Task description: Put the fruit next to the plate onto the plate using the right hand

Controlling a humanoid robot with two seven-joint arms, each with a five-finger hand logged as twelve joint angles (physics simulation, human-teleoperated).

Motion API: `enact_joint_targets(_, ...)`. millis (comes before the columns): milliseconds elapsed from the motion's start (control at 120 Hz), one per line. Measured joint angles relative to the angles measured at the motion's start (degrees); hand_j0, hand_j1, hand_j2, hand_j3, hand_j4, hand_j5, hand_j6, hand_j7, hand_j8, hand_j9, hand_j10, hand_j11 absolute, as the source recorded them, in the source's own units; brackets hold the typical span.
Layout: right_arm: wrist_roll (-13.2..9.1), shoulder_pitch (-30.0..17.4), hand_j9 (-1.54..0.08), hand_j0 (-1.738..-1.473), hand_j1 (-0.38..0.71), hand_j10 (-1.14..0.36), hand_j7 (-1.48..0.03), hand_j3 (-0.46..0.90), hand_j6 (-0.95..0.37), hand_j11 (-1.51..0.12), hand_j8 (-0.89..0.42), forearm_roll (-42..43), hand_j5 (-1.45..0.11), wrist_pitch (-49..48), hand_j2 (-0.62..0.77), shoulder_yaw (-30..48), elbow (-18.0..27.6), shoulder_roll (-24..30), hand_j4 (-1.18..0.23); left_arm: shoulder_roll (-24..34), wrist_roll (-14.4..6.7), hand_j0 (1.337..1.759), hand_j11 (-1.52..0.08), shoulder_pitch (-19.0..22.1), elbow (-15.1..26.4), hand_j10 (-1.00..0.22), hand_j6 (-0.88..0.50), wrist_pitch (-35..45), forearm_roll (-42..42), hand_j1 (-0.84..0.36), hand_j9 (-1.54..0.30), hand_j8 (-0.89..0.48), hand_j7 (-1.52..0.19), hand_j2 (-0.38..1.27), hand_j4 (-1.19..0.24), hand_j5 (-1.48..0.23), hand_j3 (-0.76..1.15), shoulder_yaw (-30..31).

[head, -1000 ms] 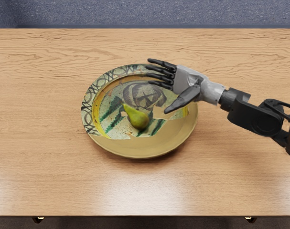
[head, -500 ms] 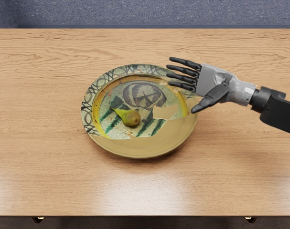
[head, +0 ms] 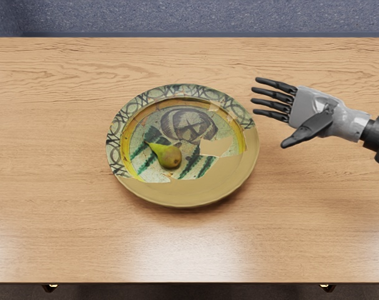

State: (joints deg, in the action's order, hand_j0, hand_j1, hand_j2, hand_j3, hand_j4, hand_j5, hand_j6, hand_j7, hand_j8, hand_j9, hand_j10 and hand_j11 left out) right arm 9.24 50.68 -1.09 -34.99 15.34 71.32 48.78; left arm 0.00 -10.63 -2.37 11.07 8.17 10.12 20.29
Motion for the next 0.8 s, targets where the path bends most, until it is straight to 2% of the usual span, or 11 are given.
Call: enact_joint_targets(800,-0.01,-0.07,-0.06,-1.658,-0.29,-0.05,-0.06,0.00,-0.05,-0.06,-0.05,-1.21,-0.06,0.00,-0.01,-0.32,0.37,1.15,-0.05,0.00,0.00,1.658,0.00,0.09,0.48,0.00,0.00,-0.07,0.00,0.35,0.00,0.00,0.00,0.00,0.00,0.00,0.00,-0.08)
